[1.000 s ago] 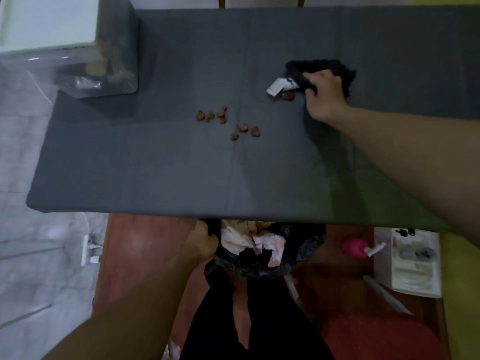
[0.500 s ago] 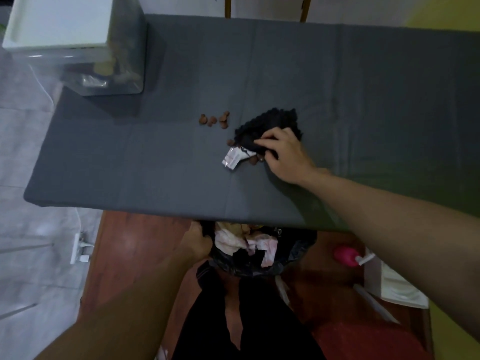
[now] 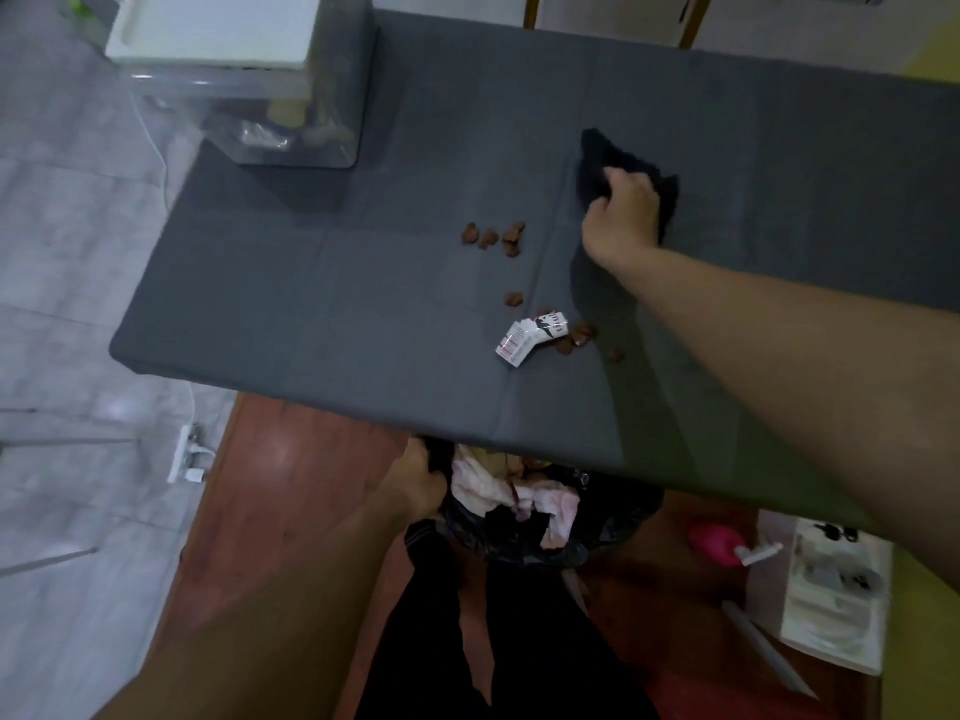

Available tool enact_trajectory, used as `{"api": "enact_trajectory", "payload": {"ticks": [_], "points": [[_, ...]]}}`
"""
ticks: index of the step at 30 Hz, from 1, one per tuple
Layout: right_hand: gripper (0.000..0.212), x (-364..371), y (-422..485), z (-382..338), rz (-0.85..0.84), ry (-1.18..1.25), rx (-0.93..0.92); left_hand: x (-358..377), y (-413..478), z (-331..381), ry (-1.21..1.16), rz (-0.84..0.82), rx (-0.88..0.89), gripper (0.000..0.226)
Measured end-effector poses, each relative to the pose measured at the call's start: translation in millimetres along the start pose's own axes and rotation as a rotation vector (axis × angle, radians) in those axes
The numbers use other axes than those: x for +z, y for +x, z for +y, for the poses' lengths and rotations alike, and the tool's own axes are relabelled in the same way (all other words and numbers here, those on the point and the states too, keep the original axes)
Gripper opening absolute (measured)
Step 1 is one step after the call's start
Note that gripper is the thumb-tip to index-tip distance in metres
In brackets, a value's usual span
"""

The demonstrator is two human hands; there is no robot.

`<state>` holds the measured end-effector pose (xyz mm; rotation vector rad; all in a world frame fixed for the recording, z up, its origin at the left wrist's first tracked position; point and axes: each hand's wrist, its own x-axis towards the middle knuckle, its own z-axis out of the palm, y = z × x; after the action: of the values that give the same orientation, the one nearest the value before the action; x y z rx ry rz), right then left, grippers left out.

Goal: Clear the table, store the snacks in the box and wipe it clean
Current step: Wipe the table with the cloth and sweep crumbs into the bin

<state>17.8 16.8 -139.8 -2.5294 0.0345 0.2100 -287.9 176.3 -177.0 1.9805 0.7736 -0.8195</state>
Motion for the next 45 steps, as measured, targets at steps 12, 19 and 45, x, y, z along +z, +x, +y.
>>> {"api": "enact_trajectory", "payload": {"ticks": [12,19,45], "points": [[0.05,39.9,-25.1,-39.1,-0.517,-0.089,-0.658,-5.7,4.3,-7.3,0.01,-0.002,0.013,0.059],[0.039,6.3,-60.1,6.4,-0.561,-0.068,-0.617,-1.7,4.3,-4.5,0.053,0.0,0.025,0.052],[0.046,-9.7,-96.6,58.5,-0.238,-0.005,-0.304,12.5,3.9,-2.0,-0.025,0.004,0.027,0.061]]}}
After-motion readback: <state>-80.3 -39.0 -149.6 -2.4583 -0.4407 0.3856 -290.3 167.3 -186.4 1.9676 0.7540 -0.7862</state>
